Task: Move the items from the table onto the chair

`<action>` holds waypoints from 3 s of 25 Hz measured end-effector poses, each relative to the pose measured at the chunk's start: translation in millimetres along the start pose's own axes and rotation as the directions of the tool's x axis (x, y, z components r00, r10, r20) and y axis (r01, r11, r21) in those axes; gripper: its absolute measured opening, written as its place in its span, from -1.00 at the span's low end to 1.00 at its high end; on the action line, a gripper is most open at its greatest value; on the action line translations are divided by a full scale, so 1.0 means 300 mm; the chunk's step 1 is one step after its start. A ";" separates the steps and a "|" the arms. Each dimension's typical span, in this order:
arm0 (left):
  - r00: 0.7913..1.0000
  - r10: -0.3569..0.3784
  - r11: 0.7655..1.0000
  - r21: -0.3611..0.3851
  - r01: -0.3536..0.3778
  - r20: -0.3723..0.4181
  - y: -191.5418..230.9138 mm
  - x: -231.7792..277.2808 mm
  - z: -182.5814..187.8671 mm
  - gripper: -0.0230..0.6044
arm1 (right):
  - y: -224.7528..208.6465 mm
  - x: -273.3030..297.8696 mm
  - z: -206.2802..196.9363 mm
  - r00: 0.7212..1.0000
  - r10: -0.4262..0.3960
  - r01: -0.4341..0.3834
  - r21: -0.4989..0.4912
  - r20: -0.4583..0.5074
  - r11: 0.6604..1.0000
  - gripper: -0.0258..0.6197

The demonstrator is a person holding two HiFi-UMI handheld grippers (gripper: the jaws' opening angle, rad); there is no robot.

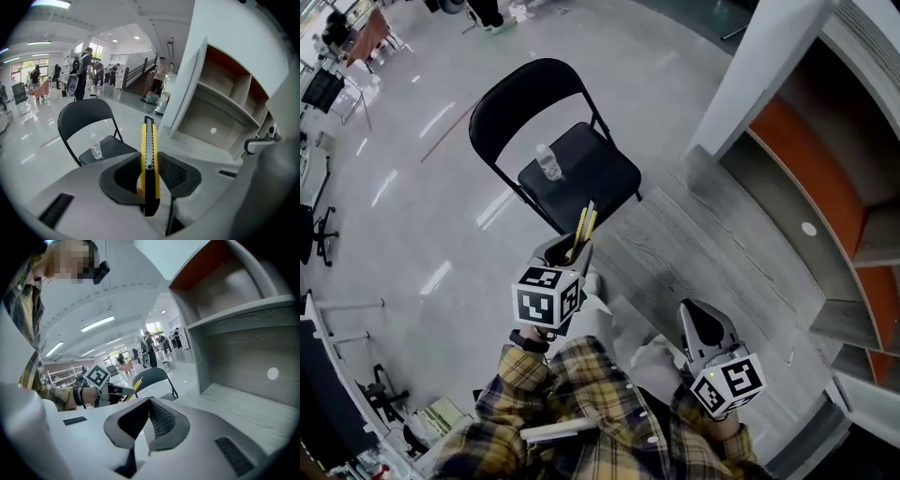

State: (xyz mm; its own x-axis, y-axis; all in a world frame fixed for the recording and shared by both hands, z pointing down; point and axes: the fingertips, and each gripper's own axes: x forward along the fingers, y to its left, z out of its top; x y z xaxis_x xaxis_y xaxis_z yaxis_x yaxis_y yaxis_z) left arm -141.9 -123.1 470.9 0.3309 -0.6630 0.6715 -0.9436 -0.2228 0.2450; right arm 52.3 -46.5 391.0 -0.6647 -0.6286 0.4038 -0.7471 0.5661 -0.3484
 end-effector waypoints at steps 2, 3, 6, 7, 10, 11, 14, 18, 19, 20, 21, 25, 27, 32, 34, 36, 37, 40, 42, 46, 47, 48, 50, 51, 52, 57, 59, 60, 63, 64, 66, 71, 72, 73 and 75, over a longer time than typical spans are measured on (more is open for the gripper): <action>1.000 -0.007 1.000 -0.008 0.006 -0.019 0.130 0.069 0.029 -0.55 | 0.022 0.157 0.013 1.000 -0.002 0.002 0.014 -0.008 1.000 -0.87; 0.999 -0.008 1.000 -0.013 0.008 -0.031 0.193 0.098 0.040 -0.55 | 0.041 0.231 0.023 1.000 0.000 0.000 0.021 -0.013 1.000 -0.87; 0.996 -0.023 1.000 -0.012 0.022 -0.088 0.351 0.199 0.046 -0.55 | 0.092 0.428 0.055 1.000 -0.001 0.003 0.057 -0.032 0.998 -0.87; 0.993 -0.039 0.999 -0.012 0.038 -0.107 0.385 0.249 0.038 -0.55 | 0.094 0.488 0.061 0.999 -0.009 0.011 0.069 -0.039 0.998 -0.87; 0.985 -0.079 0.997 -0.003 0.079 -0.156 0.484 0.423 -0.007 -0.55 | 0.069 0.670 0.034 0.998 -0.030 0.037 0.107 -0.061 0.994 -0.87; 0.983 -0.078 0.997 0.000 0.079 -0.168 0.523 0.482 -0.027 -0.55 | 0.058 0.726 0.018 0.997 -0.034 0.043 0.120 -0.071 0.992 -0.87; 0.976 -0.062 0.998 -0.008 0.061 -0.210 0.622 0.662 -0.110 -0.55 | 0.023 0.845 -0.024 0.994 -0.040 0.055 0.142 -0.106 0.988 -0.87; 0.963 -0.027 0.999 -0.041 0.017 -0.270 0.739 0.883 -0.261 -0.55 | -0.027 0.953 -0.100 0.987 -0.033 0.057 0.152 -0.156 0.987 -0.87; 0.959 -0.016 0.999 -0.047 0.003 -0.284 0.767 0.931 -0.301 -0.55 | -0.040 0.974 -0.120 0.986 -0.036 0.061 0.152 -0.165 0.987 -0.87; 0.953 -0.007 0.999 -0.050 -0.009 -0.302 0.789 0.974 -0.341 -0.55 | -0.051 0.989 -0.136 0.984 -0.041 0.068 0.152 -0.174 0.986 -0.87; 0.947 0.000 0.999 -0.049 -0.016 -0.321 0.807 1.010 -0.381 -0.55 | -0.059 0.999 -0.146 0.982 -0.049 0.077 0.153 -0.180 0.985 -0.87; 0.923 0.018 0.997 -0.058 -0.044 -0.385 0.869 1.137 -0.495 -0.55 | -0.105 1.036 -0.147 0.983 -0.075 0.100 0.146 -0.168 0.984 -0.87; 0.913 0.019 0.997 -0.063 -0.049 -0.408 0.875 1.200 -0.543 -0.55 | -0.137 1.048 -0.156 0.984 -0.085 0.108 0.148 -0.155 0.983 -0.87; 0.892 0.010 0.999 -0.032 -0.027 -0.452 0.856 1.289 -0.620 -0.55 | -0.142 1.078 -0.163 0.988 -0.069 0.089 0.146 -0.135 0.985 -0.87; 0.886 0.004 0.999 -0.026 -0.018 -0.464 0.854 1.307 -0.631 -0.55 | -0.126 1.099 -0.160 0.990 -0.052 0.071 0.138 -0.131 0.988 -0.87; 0.877 -0.001 1.000 -0.026 -0.012 -0.481 0.857 1.327 -0.654 -0.55 | -0.121 1.118 -0.164 0.991 -0.042 0.059 0.129 -0.129 0.990 -0.87; 0.873 -0.002 1.000 -0.027 -0.013 -0.487 0.860 1.334 -0.665 -0.55 | -0.121 1.126 -0.166 0.991 -0.040 0.057 0.127 -0.128 0.990 -0.87; 0.874 -0.006 1.000 -0.024 -0.007 -0.486 0.856 1.330 -0.662 -0.55 | -0.113 1.129 -0.168 0.991 -0.042 0.059 0.129 -0.129 0.990 -0.87; 0.878 -0.009 1.000 -0.022 -0.002 -0.479 0.850 1.312 -0.644 -0.55 | -0.103 1.120 -0.167 0.991 -0.046 0.064 0.134 -0.129 0.989 -0.87; 0.897 -0.003 1.000 -0.021 -0.007 -0.442 0.847 1.262 -0.572 -0.55 | -0.077 1.104 -0.148 0.991 -0.044 0.061 0.134 -0.125 0.989 -0.87; 0.904 -0.005 1.000 -0.025 -0.007 -0.428 0.842 1.242 -0.546 -0.55 | -0.066 1.100 -0.138 0.991 -0.041 0.058 0.132 -0.124 0.990 -0.87; 0.911 -0.008 0.999 -0.031 -0.006 -0.412 0.836 1.216 -0.518 -0.55 | -0.052 1.095 -0.125 0.992 -0.039 0.055 0.128 -0.122 0.990 -0.87; 0.926 -0.012 0.999 -0.044 -0.005 -0.377 0.820 1.151 -0.458 -0.55 | -0.020 1.080 -0.089 0.992 -0.036 0.050 0.117 -0.117 0.992 -0.87; 0.933 -0.011 0.999 -0.048 -0.007 -0.359 0.810 1.114 -0.430 -0.57 | -0.006 1.068 -0.068 0.993 -0.035 0.048 0.114 -0.111 0.992 -0.87; 0.939 -0.008 0.999 -0.052 -0.011 -0.343 0.799 1.079 -0.403 -0.61 | 0.006 1.053 -0.045 0.994 -0.034 0.046 0.115 -0.102 0.992 -0.87; 0.961 0.013 1.000 -0.023 -0.020 -0.276 0.695 0.898 -0.272 -0.81 | 0.053 0.943 0.066 0.999 -0.031 0.035 0.098 -0.043 0.995 -0.87; 0.970 0.018 1.000 0.005 -0.017 -0.243 0.640 0.799 -0.219 -0.88 | 0.086 0.882 0.101 0.999 -0.025 0.027 0.085 -0.025 0.996 -0.87; 0.975 0.017 1.000 0.014 -0.014 -0.222 0.610 0.748 -0.187 -0.91 | 0.100 0.848 0.118 1.000 -0.022 0.023 0.076 -0.014 0.997 -0.87; 0.991 -0.008 1.000 0.028 0.012 -0.133 0.495 0.602 -0.066 -0.91 | 0.116 0.723 0.170 0.999 -0.021 0.019 0.045 0.037 0.999 -0.87; 0.995 -0.019 0.999 0.033 0.023 -0.098 0.448 0.551 -0.025 -0.91 | 0.116 0.669 0.185 0.998 -0.024 0.022 0.037 0.059 0.999 -0.87; 0.999 -0.038 0.998 0.050 0.039 -0.035 0.343 0.438 0.047 -0.91 | 0.113 0.541 0.208 0.994 -0.035 0.032 0.029 0.105 0.999 -0.87; 0.990 -0.119 0.982 0.156 0.107 0.071 -0.026 0.213 0.165 -0.91 | 0.033 0.150 0.217 0.971 -0.112 0.110 0.024 0.213 0.994 -0.87; 0.987 -0.141 0.976 0.180 0.124 0.082 -0.133 0.157 0.158 -0.91 | 0.017 0.042 0.209 0.966 -0.128 0.127 0.022 0.223 0.992 -0.87; 0.983 -0.162 0.969 0.202 0.141 0.091 -0.248 0.090 0.142 -0.91 | 0.007 -0.074 0.198 0.963 -0.142 0.141 0.020 0.229 0.990 -0.87; 0.971 -0.212 0.953 0.244 0.181 0.109 -0.473 -0.047 0.114 -0.91 | -0.004 -0.296 0.179 0.955 -0.170 0.172 0.016 0.242 0.985 -0.87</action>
State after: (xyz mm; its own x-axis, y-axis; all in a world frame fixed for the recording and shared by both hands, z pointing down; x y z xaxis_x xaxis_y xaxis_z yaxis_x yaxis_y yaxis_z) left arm -13.0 -106.5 402.7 0.5203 -0.6742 0.5242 -0.8422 -0.5067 0.1842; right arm 111.6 -20.1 310.2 -0.5098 -0.8261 0.2402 -0.8502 0.4411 -0.2876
